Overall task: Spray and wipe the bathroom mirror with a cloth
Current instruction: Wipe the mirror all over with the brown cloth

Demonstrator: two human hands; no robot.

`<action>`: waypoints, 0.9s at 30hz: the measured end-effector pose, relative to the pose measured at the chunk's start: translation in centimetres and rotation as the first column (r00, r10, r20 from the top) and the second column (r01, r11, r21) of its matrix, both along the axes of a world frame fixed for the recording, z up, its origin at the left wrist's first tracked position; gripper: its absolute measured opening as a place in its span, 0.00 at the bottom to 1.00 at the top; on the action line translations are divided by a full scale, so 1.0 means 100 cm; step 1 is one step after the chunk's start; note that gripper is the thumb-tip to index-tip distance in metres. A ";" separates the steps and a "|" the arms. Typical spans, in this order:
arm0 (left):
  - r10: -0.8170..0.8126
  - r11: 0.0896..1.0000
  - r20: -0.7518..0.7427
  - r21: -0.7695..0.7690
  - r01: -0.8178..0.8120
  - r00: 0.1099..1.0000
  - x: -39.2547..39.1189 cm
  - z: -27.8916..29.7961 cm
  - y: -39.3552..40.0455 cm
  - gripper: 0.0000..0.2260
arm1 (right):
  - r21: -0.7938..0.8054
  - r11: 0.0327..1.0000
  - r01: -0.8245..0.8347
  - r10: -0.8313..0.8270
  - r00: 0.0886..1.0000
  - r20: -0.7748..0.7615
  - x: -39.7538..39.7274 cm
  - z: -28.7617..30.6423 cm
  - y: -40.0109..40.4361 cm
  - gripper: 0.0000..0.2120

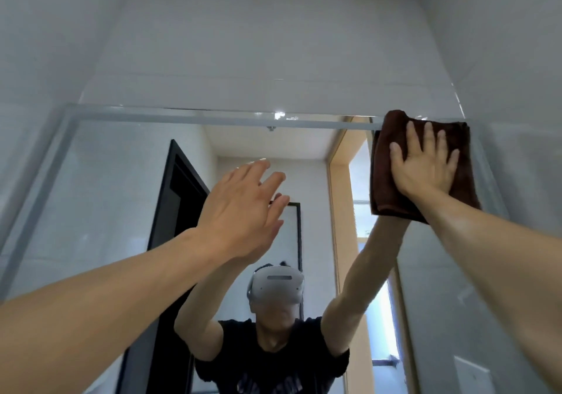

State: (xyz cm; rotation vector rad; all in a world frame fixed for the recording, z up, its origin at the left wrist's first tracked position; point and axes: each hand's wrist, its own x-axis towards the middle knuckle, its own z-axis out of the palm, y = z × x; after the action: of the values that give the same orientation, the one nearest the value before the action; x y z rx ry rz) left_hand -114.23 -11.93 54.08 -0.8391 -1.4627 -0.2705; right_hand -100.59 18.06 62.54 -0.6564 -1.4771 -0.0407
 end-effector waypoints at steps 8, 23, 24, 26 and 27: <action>0.005 0.998 0.062 0.063 -0.009 0.998 -0.014 -0.002 -0.032 0.21 | 0.250 0.967 -0.045 0.025 0.996 0.085 -0.070 0.021 -0.113 0.30; 0.069 0.993 -0.101 0.103 -0.058 0.993 0.004 0.008 0.002 0.12 | 0.644 0.702 -0.304 0.004 0.906 0.423 -0.111 0.041 -0.166 0.26; 0.057 0.993 -0.111 0.110 -0.045 0.992 0.009 0.008 0.013 0.12 | 0.635 0.706 -0.313 0.025 0.907 0.420 -0.106 0.042 -0.157 0.26; 0.032 0.993 -0.114 0.113 -0.019 0.993 0.019 0.006 0.036 0.10 | 0.617 0.732 -0.291 0.039 0.921 0.388 -0.090 0.044 -0.133 0.27; 0.018 0.994 -0.107 0.107 -0.006 0.994 0.024 0.005 0.047 0.09 | 0.600 0.753 -0.269 0.041 0.930 0.365 -0.080 0.045 -0.118 0.27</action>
State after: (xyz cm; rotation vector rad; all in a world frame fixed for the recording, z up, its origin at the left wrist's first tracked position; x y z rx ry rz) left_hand -111.87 -7.27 54.57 -0.7473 -1.3404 -0.2871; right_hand -108.57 6.26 67.01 0.0539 -1.7017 -0.5339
